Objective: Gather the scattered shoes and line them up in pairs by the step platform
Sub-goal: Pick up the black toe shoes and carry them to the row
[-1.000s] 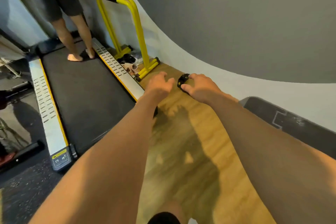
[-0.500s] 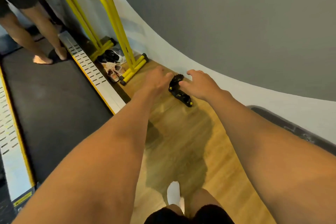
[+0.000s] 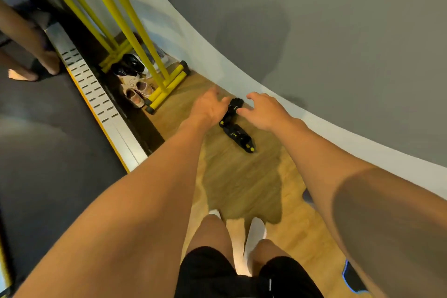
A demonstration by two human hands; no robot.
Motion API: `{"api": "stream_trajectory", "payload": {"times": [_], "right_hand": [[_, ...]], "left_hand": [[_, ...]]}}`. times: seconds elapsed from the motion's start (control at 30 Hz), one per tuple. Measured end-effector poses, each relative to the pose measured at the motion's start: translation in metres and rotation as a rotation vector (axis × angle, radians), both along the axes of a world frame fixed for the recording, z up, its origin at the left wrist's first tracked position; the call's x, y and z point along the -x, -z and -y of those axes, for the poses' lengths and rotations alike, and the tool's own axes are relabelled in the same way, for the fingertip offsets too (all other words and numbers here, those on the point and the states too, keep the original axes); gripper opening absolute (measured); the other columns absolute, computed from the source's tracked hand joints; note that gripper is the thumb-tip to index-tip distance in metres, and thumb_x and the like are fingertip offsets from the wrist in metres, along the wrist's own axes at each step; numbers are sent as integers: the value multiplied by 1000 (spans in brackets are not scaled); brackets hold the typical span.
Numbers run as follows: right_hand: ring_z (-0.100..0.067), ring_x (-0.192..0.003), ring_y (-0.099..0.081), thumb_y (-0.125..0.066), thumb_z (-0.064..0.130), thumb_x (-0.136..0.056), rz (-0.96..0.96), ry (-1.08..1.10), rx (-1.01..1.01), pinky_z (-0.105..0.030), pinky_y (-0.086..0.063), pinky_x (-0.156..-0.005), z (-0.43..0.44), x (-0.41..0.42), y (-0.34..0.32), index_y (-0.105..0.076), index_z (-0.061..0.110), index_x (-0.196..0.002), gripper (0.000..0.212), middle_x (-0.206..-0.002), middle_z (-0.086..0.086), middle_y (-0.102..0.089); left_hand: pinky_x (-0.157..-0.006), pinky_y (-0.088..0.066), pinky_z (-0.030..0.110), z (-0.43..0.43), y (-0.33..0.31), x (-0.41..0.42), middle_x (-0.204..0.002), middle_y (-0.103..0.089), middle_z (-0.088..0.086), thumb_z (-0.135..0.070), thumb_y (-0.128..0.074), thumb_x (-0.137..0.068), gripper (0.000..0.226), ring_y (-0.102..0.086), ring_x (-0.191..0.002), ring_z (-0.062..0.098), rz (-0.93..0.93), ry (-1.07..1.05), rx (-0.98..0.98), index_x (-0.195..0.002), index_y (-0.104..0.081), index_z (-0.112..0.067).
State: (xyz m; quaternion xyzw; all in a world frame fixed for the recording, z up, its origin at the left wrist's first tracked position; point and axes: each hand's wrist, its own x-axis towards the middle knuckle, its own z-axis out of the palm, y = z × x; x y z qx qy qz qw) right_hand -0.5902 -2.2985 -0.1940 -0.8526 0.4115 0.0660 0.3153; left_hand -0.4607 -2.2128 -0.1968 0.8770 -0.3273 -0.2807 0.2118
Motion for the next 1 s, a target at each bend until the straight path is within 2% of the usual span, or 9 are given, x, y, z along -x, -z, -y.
{"api": "stream_trajectory", "payload": {"times": [0.17,0.33,0.43,0.5,0.6,0.73,0.87,0.93,1.0], "right_hand": [[-31,-130,-43,-53,46,-93,-78,26,-54,-43,-41,-102,50,-42,70,-34,19,-146,63,-145,-8,-42],[-29,-121,-51,-58,46,-90,-89,90,-103,-37,-44,-94,89,-86,177,-44,18,-138,57,-136,-10,-52],[-27,-116,-55,-62,44,-87,-102,109,-127,-34,-46,-87,115,-109,273,-48,19,-134,55,-131,-8,-57],[-25,-116,-54,-64,45,-85,-132,100,-137,-32,-45,-85,128,-119,341,-45,20,-137,60,-131,-6,-56],[-26,-111,-56,-67,47,-82,-184,66,-124,-36,-49,-86,147,-129,447,-45,20,-136,65,-127,-6,-57],[-27,-107,-56,-72,51,-75,-242,2,-126,-42,-49,-87,170,-137,575,-43,21,-134,72,-121,-6,-58],[-31,-108,-54,-75,59,-66,-328,-33,-112,-48,-47,-91,192,-152,668,-45,22,-128,78,-115,-5,-56],[-28,-95,-56,-75,64,-59,-402,-53,-121,-45,-50,-85,202,-163,698,-46,23,-117,76,-100,-1,-54],[-28,-93,-56,-74,63,-57,-465,-72,-145,-44,-51,-84,205,-172,721,-45,22,-119,79,-102,-3,-55]], "left_hand": [[-99,-40,36,64,76,-37,-137,-50,14,-38,-47,-97,46,-48,-123,32,-103,-3,-29,-137,-46,-15],[-91,-43,35,117,195,-73,-136,-52,14,-39,-48,-97,52,-52,-119,30,-206,-22,-79,-142,-43,-15],[-84,-42,31,144,293,-88,-128,-57,14,-38,-49,-96,49,-56,-115,31,-257,-44,-104,-140,-45,-16],[-90,-43,32,157,361,-92,-132,-53,15,-35,-50,-96,49,-55,-117,31,-320,-96,-118,-140,-44,-15],[-95,-40,32,172,464,-97,-134,-51,19,-27,-49,-98,43,-50,-122,32,-335,-148,-162,-136,-47,-7],[-87,-41,30,189,587,-107,-129,-53,20,-18,-46,-98,37,-52,-118,33,-356,-122,-265,-129,-50,0],[-100,-46,42,216,676,-119,-138,-45,18,-15,-47,-96,49,-49,-122,35,-504,-355,-280,-141,-32,-3],[-95,-50,45,226,705,-120,-136,-45,18,-17,-51,-94,54,-53,-116,35,-571,-501,-242,-141,-26,-7],[-83,-56,49,229,724,-118,-124,-49,18,-18,-58,-90,56,-58,-101,35,-616,-644,-174,-135,-25,-12]]}}
